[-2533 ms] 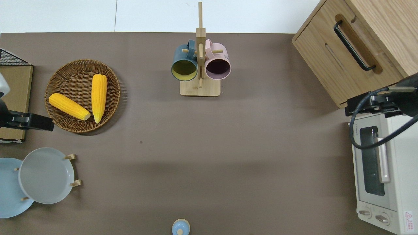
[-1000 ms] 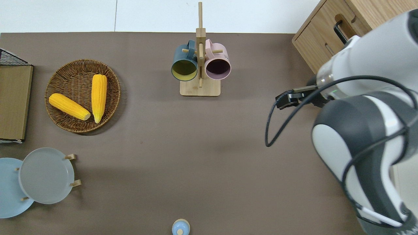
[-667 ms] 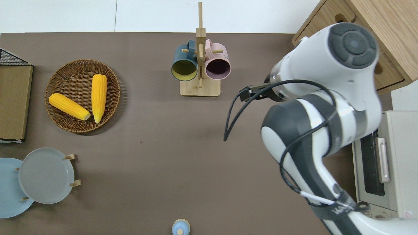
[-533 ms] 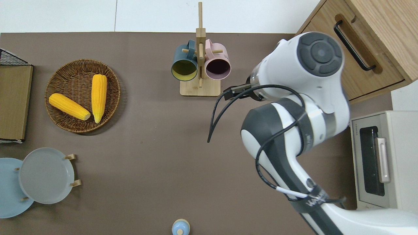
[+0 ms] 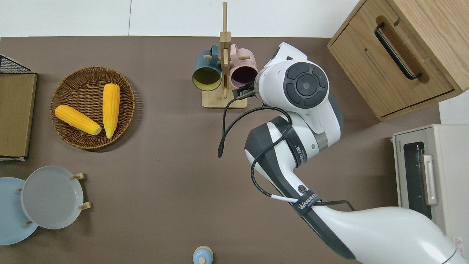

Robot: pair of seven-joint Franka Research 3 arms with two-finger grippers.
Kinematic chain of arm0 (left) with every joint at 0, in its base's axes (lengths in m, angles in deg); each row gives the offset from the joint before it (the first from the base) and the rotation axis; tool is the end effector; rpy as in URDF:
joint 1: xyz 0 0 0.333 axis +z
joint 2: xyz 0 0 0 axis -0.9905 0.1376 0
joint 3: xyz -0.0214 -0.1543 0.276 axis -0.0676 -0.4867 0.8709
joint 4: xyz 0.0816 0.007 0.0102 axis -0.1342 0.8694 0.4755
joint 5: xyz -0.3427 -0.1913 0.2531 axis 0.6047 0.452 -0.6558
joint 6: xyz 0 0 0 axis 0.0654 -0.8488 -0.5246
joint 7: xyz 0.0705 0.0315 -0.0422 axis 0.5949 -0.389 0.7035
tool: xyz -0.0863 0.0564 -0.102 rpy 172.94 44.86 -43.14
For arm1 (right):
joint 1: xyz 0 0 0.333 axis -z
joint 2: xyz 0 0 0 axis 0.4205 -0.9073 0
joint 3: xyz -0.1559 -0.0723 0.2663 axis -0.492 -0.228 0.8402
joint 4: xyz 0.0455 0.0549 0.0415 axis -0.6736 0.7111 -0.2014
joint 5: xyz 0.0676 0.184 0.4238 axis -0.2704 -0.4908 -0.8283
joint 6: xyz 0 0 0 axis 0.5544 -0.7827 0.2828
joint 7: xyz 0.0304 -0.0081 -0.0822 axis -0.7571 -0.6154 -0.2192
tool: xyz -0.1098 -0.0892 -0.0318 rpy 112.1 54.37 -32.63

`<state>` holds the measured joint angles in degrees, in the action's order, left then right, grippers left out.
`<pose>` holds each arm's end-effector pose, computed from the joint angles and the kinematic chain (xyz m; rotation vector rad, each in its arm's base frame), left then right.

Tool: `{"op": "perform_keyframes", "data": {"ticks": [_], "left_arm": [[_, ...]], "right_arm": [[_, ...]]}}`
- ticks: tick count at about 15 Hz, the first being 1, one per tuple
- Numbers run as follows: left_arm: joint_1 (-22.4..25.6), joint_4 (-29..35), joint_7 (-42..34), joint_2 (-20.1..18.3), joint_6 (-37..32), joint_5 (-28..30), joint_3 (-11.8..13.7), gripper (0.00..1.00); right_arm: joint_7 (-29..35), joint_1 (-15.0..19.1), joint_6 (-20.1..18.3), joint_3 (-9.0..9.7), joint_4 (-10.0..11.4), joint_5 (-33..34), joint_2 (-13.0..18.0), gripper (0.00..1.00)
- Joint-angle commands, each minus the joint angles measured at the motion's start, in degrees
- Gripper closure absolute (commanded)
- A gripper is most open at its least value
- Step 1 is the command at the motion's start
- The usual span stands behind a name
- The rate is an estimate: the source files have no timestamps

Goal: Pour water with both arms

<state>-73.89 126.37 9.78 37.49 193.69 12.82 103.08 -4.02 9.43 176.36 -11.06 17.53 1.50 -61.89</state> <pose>0.6082 0.3894 0.5356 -3.0241 0.0968 -0.6356 0.7495 0.3300 0.3919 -3.0127 -0.4392 -0.5619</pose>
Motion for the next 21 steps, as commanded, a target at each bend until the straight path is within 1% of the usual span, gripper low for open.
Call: {"op": "perform_keyframes", "data": {"ticks": [1,3,4,7,10,11,12,13,15,18,21], "left_arm": [[-0.11,2.33,-1.03,2.74,8.24,6.26,-0.37,0.00],[0.41,2.33,-4.01,4.06,10.01,8.82,-0.37,0.00],[0.85,2.33,-5.50,4.68,10.54,11.00,-0.37,0.00],[1.65,2.33,-10.42,6.35,12.73,17.86,-0.37,0.00],[1.56,2.33,-13.86,7.67,16.07,24.01,-0.46,0.00],[1.56,2.33,-14.48,8.45,16.86,25.68,-0.46,0.00],[1.56,2.24,-15.61,9.16,17.74,27.01,-0.46,0.00],[1.56,2.24,-16.84,9.77,18.88,29.02,-0.55,0.00],[1.38,1.89,-19.30,11.18,19.85,32.89,-0.81,0.00],[1.56,1.10,-20.20,12.24,20.91,35.54,-1.42,0.00],[1.56,-0.39,-20.28,12.85,21.53,36.07,-1.51,0.00]], "right_arm": [[0.29,-0.21,4.16,-0.02,-1.10,2.52,-1.18,0.009],[0.38,0.58,6.71,-0.02,-1.10,3.40,-1.88,0.017],[0.64,0.58,8.12,-0.02,-1.10,3.40,-2.06,0.021],[0.47,1.11,8.92,-0.11,-1.10,3.40,-2.24,0.075],[0.38,1.11,9.01,-0.11,-1.10,3.58,-2.24,0.167],[0.20,1.19,9.01,-0.11,-1.10,3.67,-2.32,0.215],[-0.06,1.46,9.10,-0.20,-1.10,4.02,-2.32,0.288],[-0.15,1.63,9.71,-0.11,-1.10,4.54,-2.32,0.368],[-0.24,1.64,10.68,-0.11,-1.10,4.81,-2.32,0.481],[-0.15,1.63,10.94,-0.11,-1.10,4.81,-2.32,0.648],[-0.15,1.63,10.94,-0.11,-1.10,4.81,-2.32,0.814]]}}
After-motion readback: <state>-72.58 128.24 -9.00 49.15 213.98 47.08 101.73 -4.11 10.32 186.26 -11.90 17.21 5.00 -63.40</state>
